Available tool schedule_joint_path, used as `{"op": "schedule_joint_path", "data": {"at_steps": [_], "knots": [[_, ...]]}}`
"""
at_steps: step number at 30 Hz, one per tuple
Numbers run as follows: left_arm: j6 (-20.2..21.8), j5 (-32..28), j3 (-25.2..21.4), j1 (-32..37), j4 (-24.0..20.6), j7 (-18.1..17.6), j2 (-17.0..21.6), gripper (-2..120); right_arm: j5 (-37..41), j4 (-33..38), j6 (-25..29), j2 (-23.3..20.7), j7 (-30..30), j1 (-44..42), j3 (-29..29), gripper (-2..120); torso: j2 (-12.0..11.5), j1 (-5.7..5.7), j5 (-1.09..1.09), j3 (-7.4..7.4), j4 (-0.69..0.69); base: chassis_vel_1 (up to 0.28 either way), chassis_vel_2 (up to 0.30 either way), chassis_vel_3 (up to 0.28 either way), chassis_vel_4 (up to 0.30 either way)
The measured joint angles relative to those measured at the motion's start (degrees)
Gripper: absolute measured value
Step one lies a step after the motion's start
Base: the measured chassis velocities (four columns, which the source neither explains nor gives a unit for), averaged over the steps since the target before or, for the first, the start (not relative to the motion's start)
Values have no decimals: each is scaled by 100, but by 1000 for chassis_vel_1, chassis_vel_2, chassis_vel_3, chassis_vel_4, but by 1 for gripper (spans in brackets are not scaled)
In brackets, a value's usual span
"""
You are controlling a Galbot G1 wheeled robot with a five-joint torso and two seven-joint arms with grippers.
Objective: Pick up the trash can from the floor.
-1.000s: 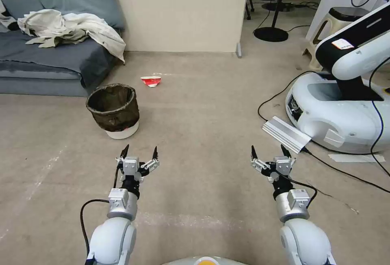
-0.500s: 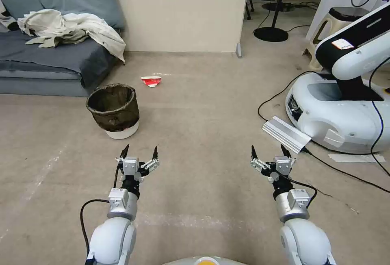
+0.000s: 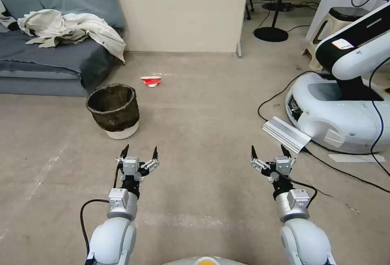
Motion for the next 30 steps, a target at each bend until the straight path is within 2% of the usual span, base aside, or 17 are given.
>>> {"op": "schedule_joint_path", "data": {"at_steps": [3,6,12,14,15,18,21,22,30], "knots": [[-6,0,0,16,-27,-4,1,100,0,13,0,6,0,-9,0,100,0,0,0,0,0,0,0,0,0],[-87,-12,-10,164,-256,-69,14,100,-36,245,15,73,27,-88,-4,100,0,0,-1,0,0,0,0,0,0],[-500,-108,-69,858,-1303,-404,88,100,-265,1394,169,425,218,-477,-41,100,0,0,-1,0,0,0,0,0,0],[-545,-119,-76,935,-1420,-443,95,100,-291,1526,185,464,240,-522,-45,100,0,0,-1,0,0,0,0,0,0],[-672,-146,-92,1145,-1735,-539,116,100,-335,1768,224,533,279,-602,-52,100,0,0,-3,-1,-1,0,0,0,0],[-899,-216,-133,1555,-2344,-733,175,100,-195,1907,159,510,302,-657,-55,100,0,0,-1,-1,1,0,0,0,0],[-918,-291,-184,1702,-2478,-786,280,100,-166,1922,121,473,298,-677,-46,100,0,0,2,0,1,0,0,0,0],[-918,-308,-194,1723,-2494,-794,301,100,-155,1926,107,449,290,-686,-33,100,0,0,-2,0,1,0,0,0,0],[-918,-315,-198,1734,-2499,-797,315,100,-147,1928,79,412,271,-707,0,100,0,0,0,0,0,0,0,0,0]]}}
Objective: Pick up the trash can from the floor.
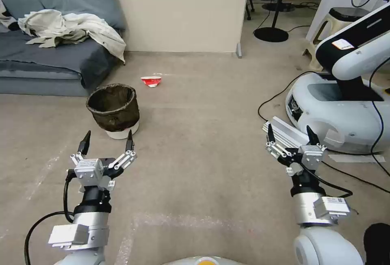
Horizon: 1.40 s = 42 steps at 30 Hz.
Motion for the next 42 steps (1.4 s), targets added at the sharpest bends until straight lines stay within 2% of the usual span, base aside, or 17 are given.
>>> {"op": "schedule_joint_path", "data": {"at_steps": [42], "knots": [[-64,12,30,-98,199,27,-51,100,4,-140,21,12,38,23,-29,100,0,0,1,0,1,6,6,6,7]]}}
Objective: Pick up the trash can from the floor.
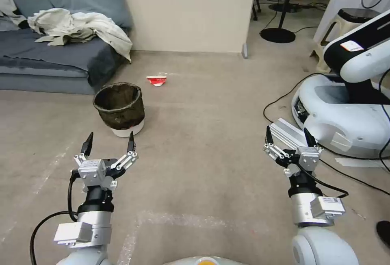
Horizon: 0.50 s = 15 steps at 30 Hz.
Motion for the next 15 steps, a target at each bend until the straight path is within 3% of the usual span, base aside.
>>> {"op": "schedule_joint_path", "data": {"at_steps": [15], "knots": [[-59,8,9,0,30,4,-30,100,3,-7,4,2,18,7,-4,100,0,0,0,0,-1,101,83,90,101]]}}
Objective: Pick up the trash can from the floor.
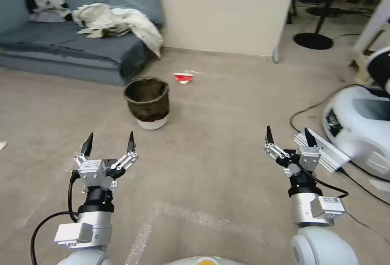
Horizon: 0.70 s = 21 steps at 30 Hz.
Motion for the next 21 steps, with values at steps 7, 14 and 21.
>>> {"op": "schedule_joint_path", "data": {"at_steps": [7,14,21], "knots": [[-149,25,7,-4,44,-17,0,100,13,-4,0,2,0,5,-6,100,0,0,0,0,3,115,116,117,104],[-159,26,5,-2,44,-25,3,100,32,-9,0,5,-6,5,-8,100,0,0,1,0,-1,6,8,10,13],[-158,13,-5,4,21,-31,8,100,28,-9,1,7,-10,4,-11,100,0,0,1,0,0,-40,43,41,-47]]}}
